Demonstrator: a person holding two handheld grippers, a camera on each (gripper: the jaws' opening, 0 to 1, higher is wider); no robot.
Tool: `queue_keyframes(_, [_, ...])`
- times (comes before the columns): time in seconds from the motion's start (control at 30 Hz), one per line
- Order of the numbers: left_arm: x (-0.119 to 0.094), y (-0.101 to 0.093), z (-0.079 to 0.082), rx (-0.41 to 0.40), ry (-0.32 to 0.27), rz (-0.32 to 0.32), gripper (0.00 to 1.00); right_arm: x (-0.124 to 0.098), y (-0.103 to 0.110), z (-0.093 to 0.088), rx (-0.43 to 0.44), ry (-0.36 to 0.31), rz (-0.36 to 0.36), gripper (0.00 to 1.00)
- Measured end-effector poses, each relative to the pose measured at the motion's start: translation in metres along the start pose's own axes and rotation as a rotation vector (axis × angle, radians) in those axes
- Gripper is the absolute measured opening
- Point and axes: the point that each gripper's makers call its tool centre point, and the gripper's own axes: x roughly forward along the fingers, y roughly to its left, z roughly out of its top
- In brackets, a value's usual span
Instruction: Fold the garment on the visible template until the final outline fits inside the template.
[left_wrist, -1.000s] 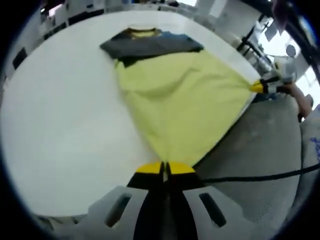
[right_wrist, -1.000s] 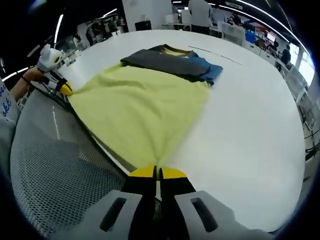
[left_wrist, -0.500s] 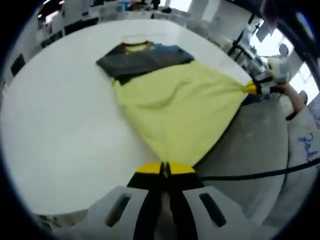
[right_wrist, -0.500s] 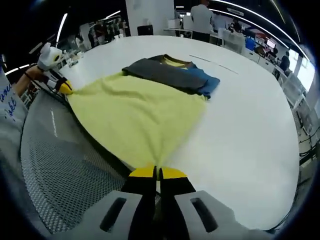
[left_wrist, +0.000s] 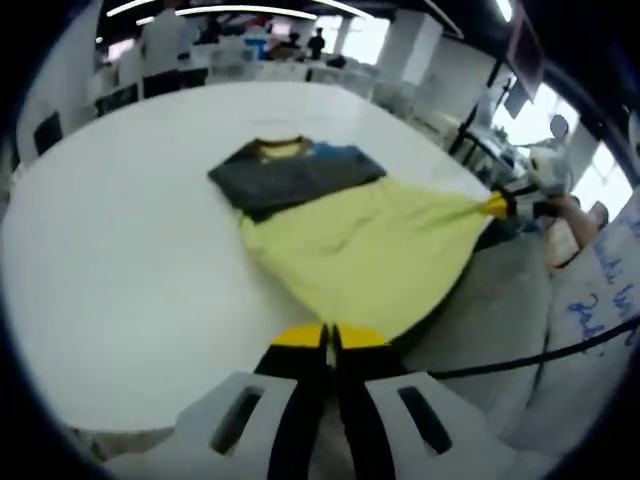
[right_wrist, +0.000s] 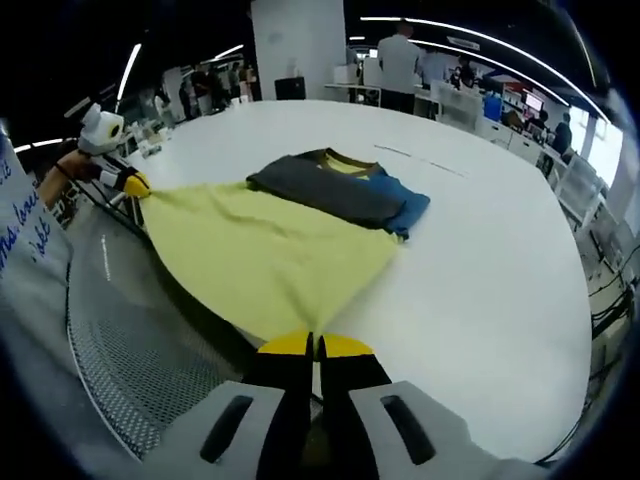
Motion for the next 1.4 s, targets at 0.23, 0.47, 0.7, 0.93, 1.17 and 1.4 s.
queue_keyframes(0.23, [-0.02, -0.009, 0.025, 0.008, -0.101, -0.019, 0.0, -0.018, 0.001, 0.023, 0.03, -0.104, -0.003, 0.03])
queue_keyframes(0.47, [-0.038, -0.014, 0.035, 0.037, -0.143, 0.004, 0.0, -0.035, -0.002, 0.035, 0.058, -0.18, -0.002, 0.03])
queue_keyframes(0.7, [-0.058, -0.025, 0.05, 0.069, -0.21, 0.02, 0.0, -0.053, 0.001, 0.048, 0.075, -0.256, 0.003, 0.03])
queue_keyframes(0.93, [-0.078, -0.036, 0.063, 0.099, -0.265, 0.018, 0.0, -0.074, 0.002, 0.064, 0.053, -0.316, -0.009, 0.03])
queue_keyframes(1.17, [-0.1, -0.041, 0.074, 0.13, -0.307, 0.03, 0.0, -0.091, 0.008, 0.076, 0.03, -0.36, -0.012, 0.03])
queue_keyframes(1.4, [-0.119, -0.044, 0.091, 0.151, -0.374, 0.042, 0.0, -0.108, 0.004, 0.101, 0.029, -0.463, -0.047, 0.03])
